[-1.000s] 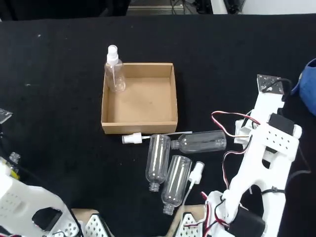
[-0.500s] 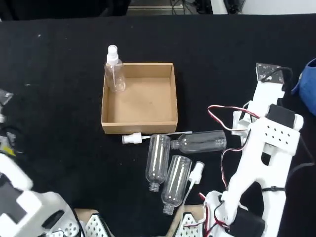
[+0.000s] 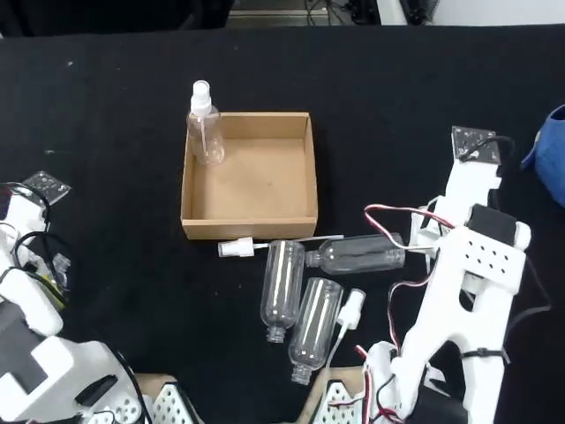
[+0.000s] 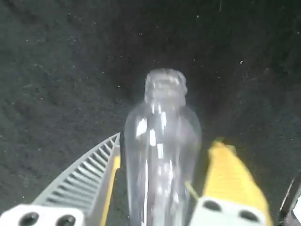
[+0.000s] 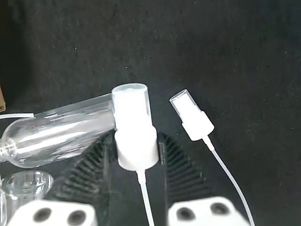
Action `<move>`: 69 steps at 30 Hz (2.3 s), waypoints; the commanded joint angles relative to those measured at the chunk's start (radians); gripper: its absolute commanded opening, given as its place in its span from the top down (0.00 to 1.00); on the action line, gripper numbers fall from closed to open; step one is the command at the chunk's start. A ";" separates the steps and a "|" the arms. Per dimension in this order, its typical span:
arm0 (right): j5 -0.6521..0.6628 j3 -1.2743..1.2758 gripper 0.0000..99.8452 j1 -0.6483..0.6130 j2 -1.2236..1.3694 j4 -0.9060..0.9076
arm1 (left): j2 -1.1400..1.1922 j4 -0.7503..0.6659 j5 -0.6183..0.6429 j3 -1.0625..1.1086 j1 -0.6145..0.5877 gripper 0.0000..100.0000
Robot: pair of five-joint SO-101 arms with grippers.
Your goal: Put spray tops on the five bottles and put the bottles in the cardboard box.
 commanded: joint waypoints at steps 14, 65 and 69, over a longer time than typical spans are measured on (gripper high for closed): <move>-0.003 0.001 0.99 -0.008 -0.074 -0.020 | 0.017 -0.005 -0.008 -0.059 0.101 0.81; -0.525 -0.872 0.99 -0.338 -0.076 0.218 | -1.054 -0.103 1.138 0.061 0.774 0.97; -0.525 -0.984 0.99 -0.338 -0.076 0.264 | -1.102 -0.110 1.194 0.067 0.955 0.97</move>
